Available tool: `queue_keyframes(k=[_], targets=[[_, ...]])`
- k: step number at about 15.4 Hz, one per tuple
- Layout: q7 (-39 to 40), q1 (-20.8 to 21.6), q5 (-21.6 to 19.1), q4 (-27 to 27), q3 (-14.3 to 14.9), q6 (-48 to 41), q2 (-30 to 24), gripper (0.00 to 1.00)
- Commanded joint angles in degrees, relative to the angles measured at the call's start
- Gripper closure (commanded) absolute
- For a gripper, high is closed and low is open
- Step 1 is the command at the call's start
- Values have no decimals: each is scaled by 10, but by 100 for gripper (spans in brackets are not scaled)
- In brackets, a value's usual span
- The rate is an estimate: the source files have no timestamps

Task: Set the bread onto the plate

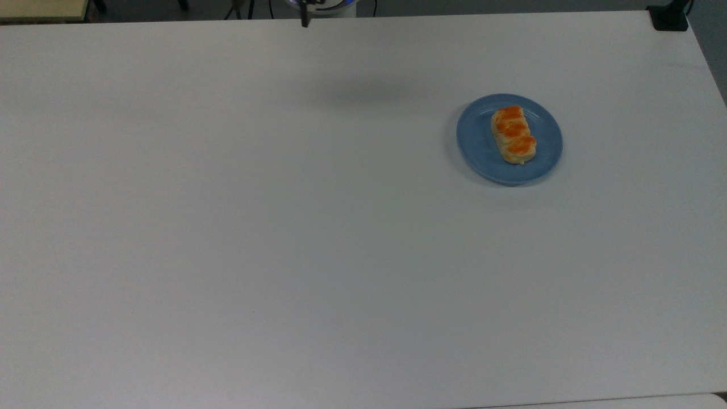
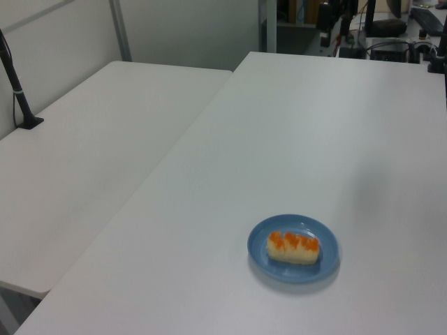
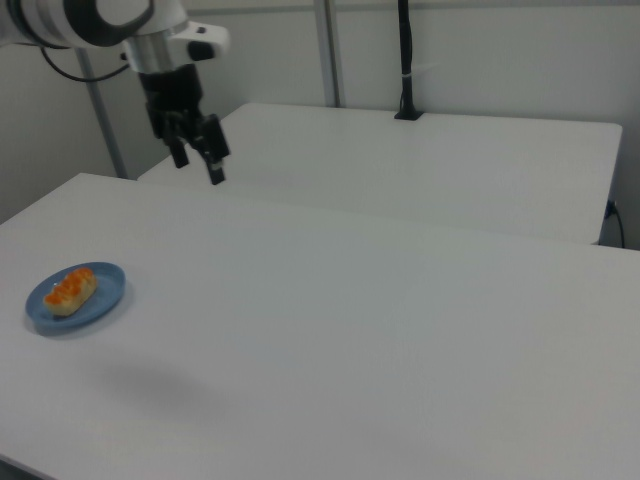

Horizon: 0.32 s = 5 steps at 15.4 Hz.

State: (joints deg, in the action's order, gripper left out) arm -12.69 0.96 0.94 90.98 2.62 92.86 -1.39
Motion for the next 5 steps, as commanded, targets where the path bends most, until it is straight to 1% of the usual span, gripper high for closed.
queue_keyframes(k=[1,3,5], targets=[[64,-18,-12,19,0,20,-11,0],[75,-32,-11,19,0,26,-11,0],[102,-32,-10,19,1,26,-10,0]])
